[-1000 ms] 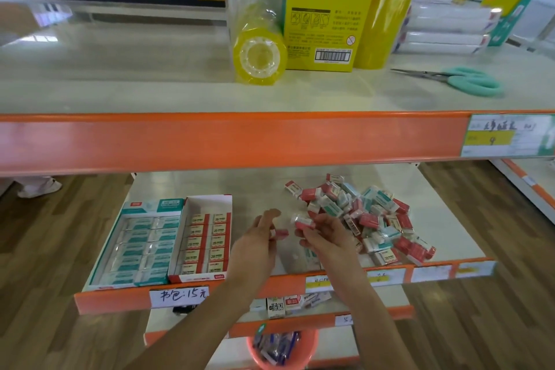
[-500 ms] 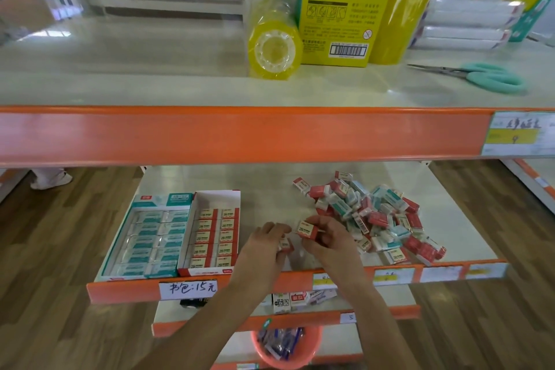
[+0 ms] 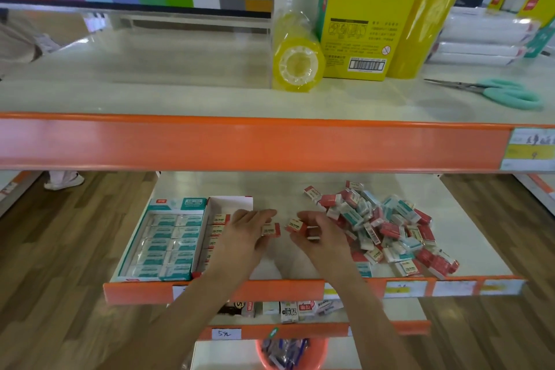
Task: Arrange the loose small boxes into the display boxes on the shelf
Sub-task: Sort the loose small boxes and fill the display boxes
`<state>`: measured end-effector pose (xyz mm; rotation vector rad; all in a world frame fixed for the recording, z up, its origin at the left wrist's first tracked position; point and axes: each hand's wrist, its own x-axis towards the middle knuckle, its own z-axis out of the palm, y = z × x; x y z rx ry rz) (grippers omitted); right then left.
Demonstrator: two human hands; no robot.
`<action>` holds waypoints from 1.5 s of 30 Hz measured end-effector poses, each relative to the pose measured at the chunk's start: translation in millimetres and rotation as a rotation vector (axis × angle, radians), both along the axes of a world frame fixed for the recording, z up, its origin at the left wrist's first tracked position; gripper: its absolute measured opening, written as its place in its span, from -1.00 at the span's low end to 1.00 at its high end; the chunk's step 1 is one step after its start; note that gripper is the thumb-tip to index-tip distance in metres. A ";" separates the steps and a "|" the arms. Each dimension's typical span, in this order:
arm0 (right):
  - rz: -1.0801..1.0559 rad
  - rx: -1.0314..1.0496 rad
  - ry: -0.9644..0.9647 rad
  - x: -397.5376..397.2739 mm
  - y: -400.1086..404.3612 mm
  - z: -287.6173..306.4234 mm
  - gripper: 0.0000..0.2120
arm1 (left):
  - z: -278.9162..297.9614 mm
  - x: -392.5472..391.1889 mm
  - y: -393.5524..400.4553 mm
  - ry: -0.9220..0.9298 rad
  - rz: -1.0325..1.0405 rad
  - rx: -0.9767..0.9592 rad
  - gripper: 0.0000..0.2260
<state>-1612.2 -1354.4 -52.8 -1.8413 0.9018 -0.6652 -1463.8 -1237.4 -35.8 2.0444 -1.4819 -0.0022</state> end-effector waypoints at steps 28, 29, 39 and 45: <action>0.133 -0.527 0.486 126.6 18.6 12.9 -0.73 | -7.3 84.1 7.1 -0.127 0.172 0.216 -0.83; 0.127 -0.540 0.492 126.8 19.2 11.5 -0.73 | -7.9 83.6 7.0 -0.121 0.185 0.224 -0.84; 0.137 -0.608 0.532 126.1 25.5 4.4 -0.74 | -10.6 83.5 9.6 -0.260 0.194 0.250 -0.74; 0.167 -0.578 0.507 121.5 26.3 5.0 -0.69 | -8.4 75.8 5.8 -0.330 0.189 0.357 -0.71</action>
